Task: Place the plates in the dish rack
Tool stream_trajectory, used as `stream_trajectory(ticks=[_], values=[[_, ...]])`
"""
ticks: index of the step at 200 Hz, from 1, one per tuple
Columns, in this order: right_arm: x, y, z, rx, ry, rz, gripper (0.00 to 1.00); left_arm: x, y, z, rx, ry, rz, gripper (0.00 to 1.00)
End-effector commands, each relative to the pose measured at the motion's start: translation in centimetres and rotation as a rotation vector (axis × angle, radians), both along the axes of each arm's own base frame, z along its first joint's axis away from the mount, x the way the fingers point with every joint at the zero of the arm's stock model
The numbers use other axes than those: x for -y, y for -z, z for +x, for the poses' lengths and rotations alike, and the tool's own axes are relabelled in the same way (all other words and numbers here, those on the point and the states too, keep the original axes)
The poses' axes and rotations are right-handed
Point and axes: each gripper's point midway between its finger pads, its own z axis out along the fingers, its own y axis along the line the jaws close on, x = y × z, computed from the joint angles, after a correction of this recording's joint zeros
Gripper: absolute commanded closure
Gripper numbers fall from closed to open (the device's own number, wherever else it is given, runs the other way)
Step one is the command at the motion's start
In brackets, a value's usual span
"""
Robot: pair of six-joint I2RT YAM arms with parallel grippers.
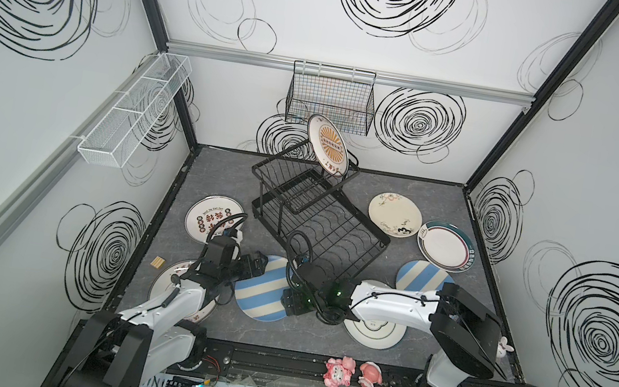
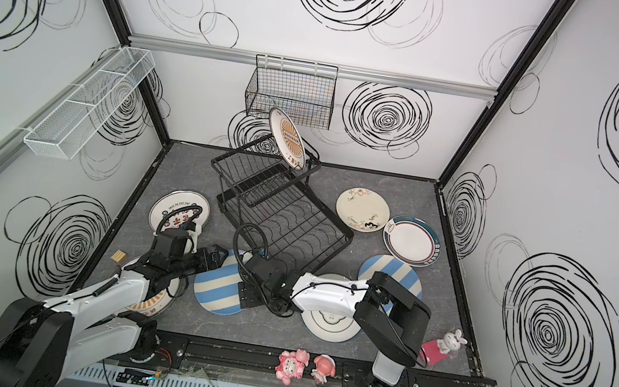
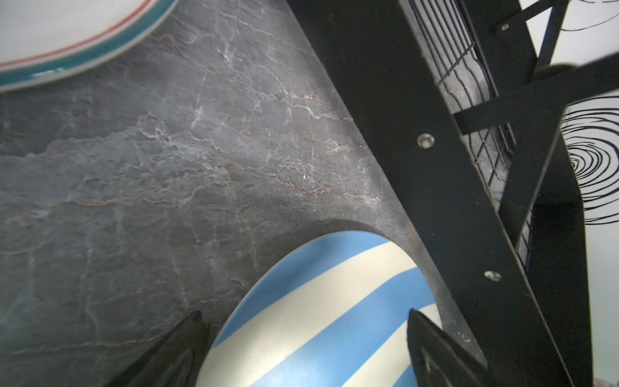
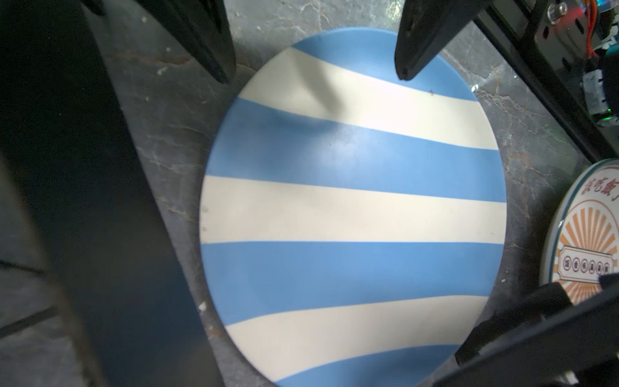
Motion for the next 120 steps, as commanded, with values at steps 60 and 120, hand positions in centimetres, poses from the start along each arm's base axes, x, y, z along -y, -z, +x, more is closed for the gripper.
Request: stream_trajectory(ticks=[60,120], values=[[0.7,1.5,1.1,-0.027,0.054,-0.093,0.2,0.3,-1.0,0.1,0.02,0.005,0.025,0.04],[0.5,2.5,0.6,-0.028,0.035,-0.168,0.2,-0.4,-0.7,-0.6,0.003,-0.039,0.031,0.04]])
